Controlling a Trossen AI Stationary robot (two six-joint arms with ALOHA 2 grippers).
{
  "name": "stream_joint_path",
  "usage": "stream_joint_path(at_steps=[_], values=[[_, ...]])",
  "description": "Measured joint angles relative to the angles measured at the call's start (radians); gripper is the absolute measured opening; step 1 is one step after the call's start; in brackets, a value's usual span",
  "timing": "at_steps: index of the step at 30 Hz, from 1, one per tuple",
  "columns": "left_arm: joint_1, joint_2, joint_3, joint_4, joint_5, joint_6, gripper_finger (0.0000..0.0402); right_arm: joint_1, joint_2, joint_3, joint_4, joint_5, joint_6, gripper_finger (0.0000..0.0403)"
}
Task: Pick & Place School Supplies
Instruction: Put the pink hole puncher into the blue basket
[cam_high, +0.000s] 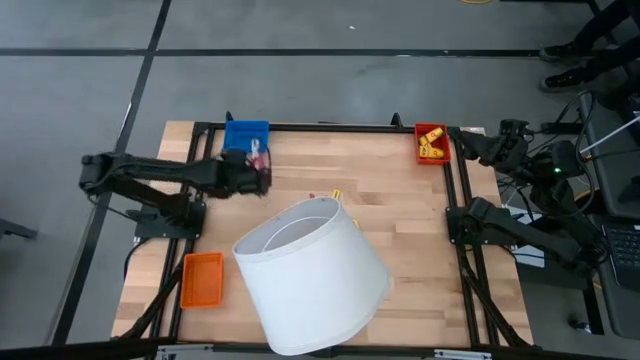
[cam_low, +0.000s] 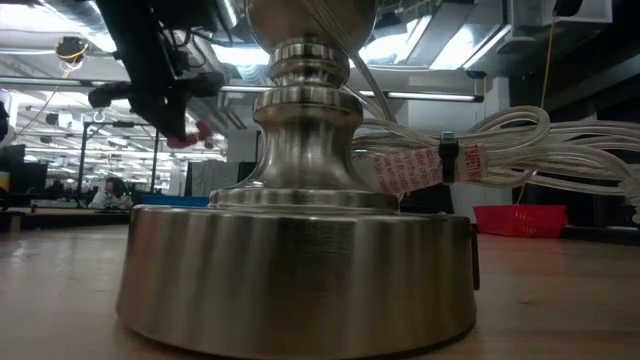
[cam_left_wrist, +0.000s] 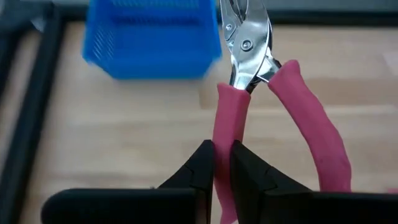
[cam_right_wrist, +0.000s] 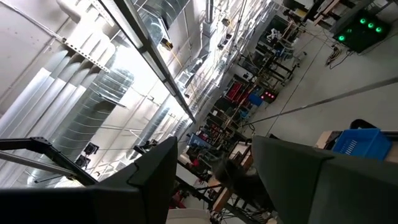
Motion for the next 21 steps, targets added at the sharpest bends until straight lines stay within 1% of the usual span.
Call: stream_joint_path(at_steps=[3,5,8,10,12,17,19,21], values=[[0.116,-0.057,0.0,0.003,0.012,0.151,0.0026,0.0,0.0,0.0,0.0,0.009,-0.012,0.0213],[0.209,-0.076,0.0,0.009,0.056,0.242,0.0023,0.0,0.0,0.0,0.0,0.018,-0.013,0.0213],[0.35,-0.089,0.0,0.077,0.199,0.416,0.0022,0.0,0.0,0.0,0.0,0.021,-0.014,0.0213],[0.42,-0.09,0.006,0.123,0.288,0.539,0.0022,0.0,0.0,0.0,0.0,0.021,-0.013,0.0213],[0.475,-0.083,0.027,0.12,0.348,0.657,0.0022,0.0,0.0,0.0,0.001,0.021,-0.013,0.0213],[0.613,-0.046,0.116,0.066,0.484,0.73,0.0022,0.0,0.0,0.0,0.001,0.021,-0.013,0.0213],[0.663,-0.019,0.157,0.07,0.561,0.8,0.0022,0.0,0.0,0.0,0.001,0.021,-0.013,0.0213],[0.702,0.016,0.2,0.037,0.645,0.901,0.0022,0.0,0.0,0.0,0.001,0.021,-0.016,0.0213]])
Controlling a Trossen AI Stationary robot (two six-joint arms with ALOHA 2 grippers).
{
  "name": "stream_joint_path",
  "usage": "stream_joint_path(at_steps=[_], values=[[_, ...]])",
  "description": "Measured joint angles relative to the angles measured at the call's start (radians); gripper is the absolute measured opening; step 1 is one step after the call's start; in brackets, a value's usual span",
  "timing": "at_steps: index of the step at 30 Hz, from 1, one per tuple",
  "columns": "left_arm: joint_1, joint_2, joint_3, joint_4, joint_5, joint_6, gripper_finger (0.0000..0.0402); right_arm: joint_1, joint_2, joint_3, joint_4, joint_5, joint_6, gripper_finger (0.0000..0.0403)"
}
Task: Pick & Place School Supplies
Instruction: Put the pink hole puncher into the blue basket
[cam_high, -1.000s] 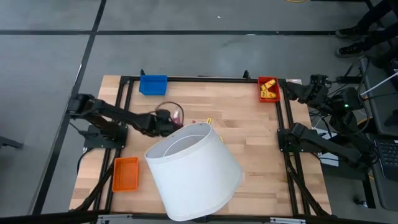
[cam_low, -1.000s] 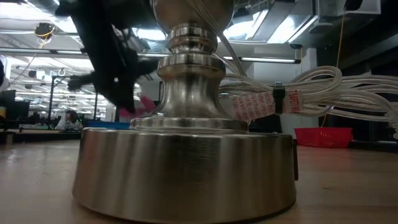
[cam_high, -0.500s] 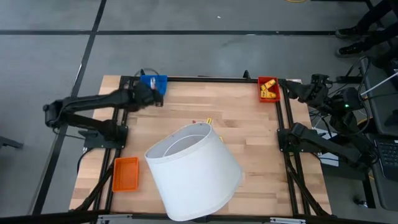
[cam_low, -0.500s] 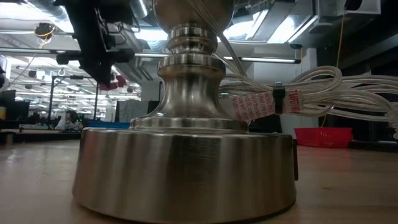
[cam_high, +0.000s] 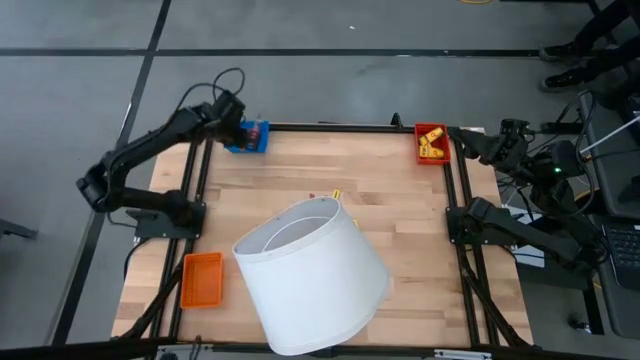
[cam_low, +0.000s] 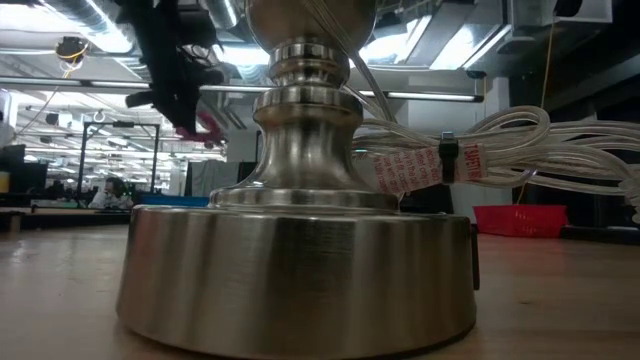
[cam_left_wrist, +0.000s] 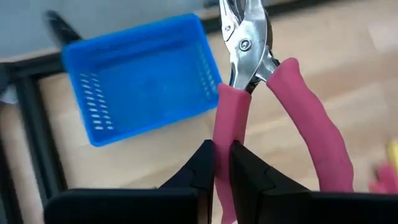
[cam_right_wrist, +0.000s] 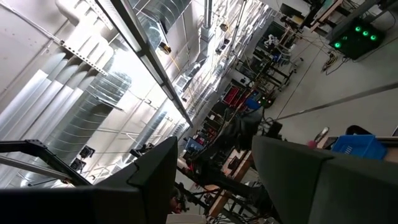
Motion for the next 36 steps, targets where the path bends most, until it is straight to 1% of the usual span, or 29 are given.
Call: stream_joint_path(at_steps=[3,5,8,11,16,20,27,33,36], values=[[0.036,0.075,0.085,-0.135,0.042,0.067,0.002,0.0,0.0,0.0,0.0,0.0,-0.001,0.0213],[0.056,0.13,0.133,-0.225,0.042,0.081,0.002,0.0,0.0,0.0,0.0,0.0,-0.002,0.0213],[0.077,0.198,0.186,-0.304,0.028,0.137,0.0018,0.0,0.0,0.0,0.0,0.0,-0.007,0.0213],[0.076,0.248,0.209,-0.331,-0.008,0.235,0.0018,0.0,0.0,0.0,0.004,-0.009,-0.015,0.0213],[0.077,0.313,0.231,-0.372,-0.082,0.307,0.0018,0.0,0.0,0.0,0.011,-0.019,-0.023,0.0213],[0.076,0.353,0.244,-0.406,-0.164,0.355,0.0018,0.0,0.0,0.0,0.011,-0.019,-0.023,0.0213],[0.076,0.406,0.28,-0.39,-0.209,0.38,0.0018,0.0,0.0,0.0,0.011,-0.019,-0.023,0.0213],[0.069,0.485,0.34,-0.381,-0.272,0.47,0.0018,0.0,0.0,0.0,0.011,-0.019,-0.021,0.0213],[0.067,0.516,0.366,-0.381,-0.278,0.512,0.0018,0.0,0.0,0.0,0.011,-0.019,-0.015,0.0213]])
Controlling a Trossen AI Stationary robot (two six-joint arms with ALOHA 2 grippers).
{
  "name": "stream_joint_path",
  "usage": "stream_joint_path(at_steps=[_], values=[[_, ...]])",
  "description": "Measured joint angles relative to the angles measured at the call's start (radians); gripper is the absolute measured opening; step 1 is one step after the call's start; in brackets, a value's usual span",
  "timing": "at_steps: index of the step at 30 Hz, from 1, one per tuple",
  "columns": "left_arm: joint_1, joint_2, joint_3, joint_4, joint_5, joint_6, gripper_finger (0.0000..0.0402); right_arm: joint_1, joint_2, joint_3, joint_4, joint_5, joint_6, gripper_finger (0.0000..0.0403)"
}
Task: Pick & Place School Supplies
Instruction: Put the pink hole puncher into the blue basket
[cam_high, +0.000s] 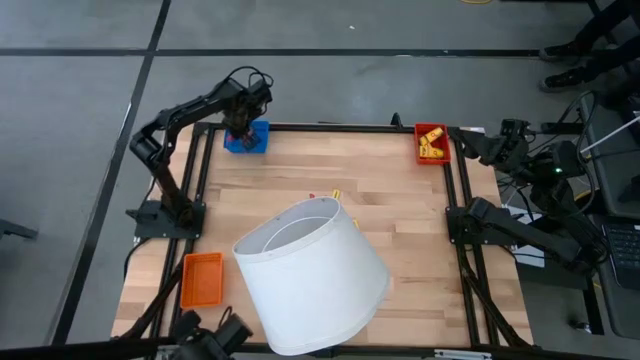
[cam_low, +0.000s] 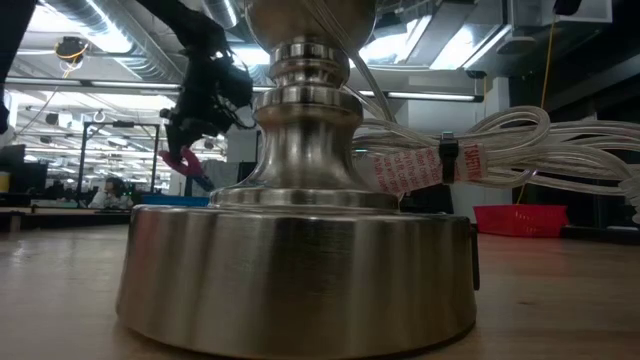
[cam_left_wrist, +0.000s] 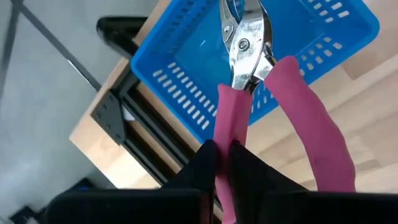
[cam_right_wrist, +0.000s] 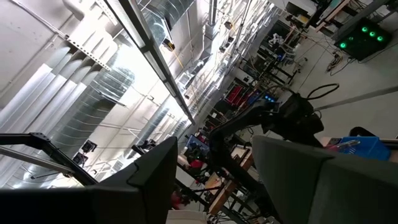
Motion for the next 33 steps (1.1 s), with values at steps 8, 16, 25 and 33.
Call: stream_joint_path(at_steps=[8,16,25,33], values=[[-0.013,0.061,0.011,-0.003,-0.076,0.127,0.0017,0.0,0.0,0.0,0.0,0.0,0.011,0.0213],[-0.012,0.088,0.01,0.014,-0.09,0.218,0.0017,0.0,0.0,0.0,0.0,0.016,0.012,0.0213],[-0.012,0.111,0.01,0.063,-0.107,0.29,0.0017,0.0,0.0,0.0,0.0,0.019,0.014,0.0213],[-0.012,0.111,0.01,0.083,-0.106,0.31,0.0024,0.0,0.0,0.0,0.0,0.019,0.014,0.0213]])
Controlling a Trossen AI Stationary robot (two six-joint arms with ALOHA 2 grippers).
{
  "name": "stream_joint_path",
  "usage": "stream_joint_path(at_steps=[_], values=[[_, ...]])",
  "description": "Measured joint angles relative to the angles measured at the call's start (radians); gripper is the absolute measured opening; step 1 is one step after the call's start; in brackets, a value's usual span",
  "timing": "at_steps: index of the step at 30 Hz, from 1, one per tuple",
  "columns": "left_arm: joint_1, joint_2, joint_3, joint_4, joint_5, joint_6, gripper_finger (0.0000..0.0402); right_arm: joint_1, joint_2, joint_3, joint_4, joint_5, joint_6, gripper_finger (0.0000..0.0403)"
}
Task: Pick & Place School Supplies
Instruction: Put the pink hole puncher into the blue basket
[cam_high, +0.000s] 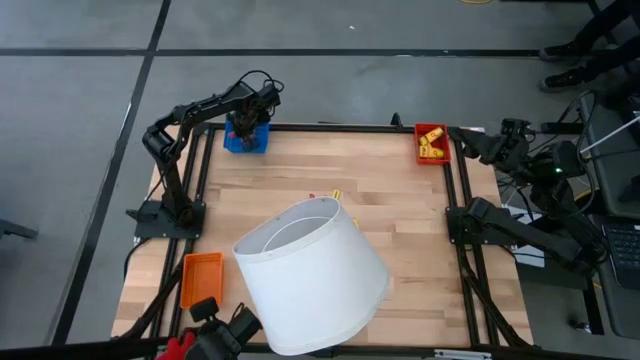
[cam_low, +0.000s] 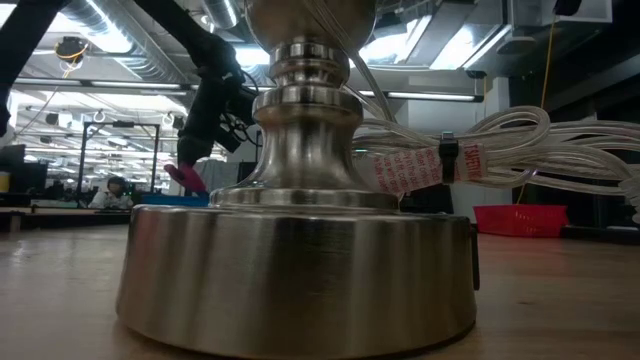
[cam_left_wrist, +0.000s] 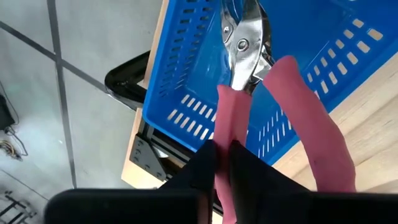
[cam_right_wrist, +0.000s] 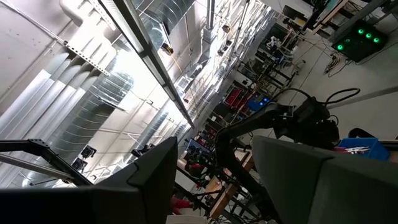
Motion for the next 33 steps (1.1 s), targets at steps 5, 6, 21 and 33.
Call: stream_joint_path(at_steps=[5,6,21,33], values=[[0.0,0.0,0.0,0.0,0.0,-0.001,0.0061,0.0,0.0,0.0,0.0,0.0,0.0,0.0213],[0.0,0.0,0.0,0.0,0.0,-0.002,0.0069,0.0,0.0,0.0,0.0,0.0,0.0,0.0213],[0.0,-0.085,0.0,0.037,0.148,-0.19,0.0115,0.0,0.0,0.0,0.0,0.0,-0.007,0.0213],[-0.101,-0.388,-0.172,0.108,0.608,-0.385,0.0109,0.0,0.0,0.0,0.083,0.004,-0.009,0.0213]])
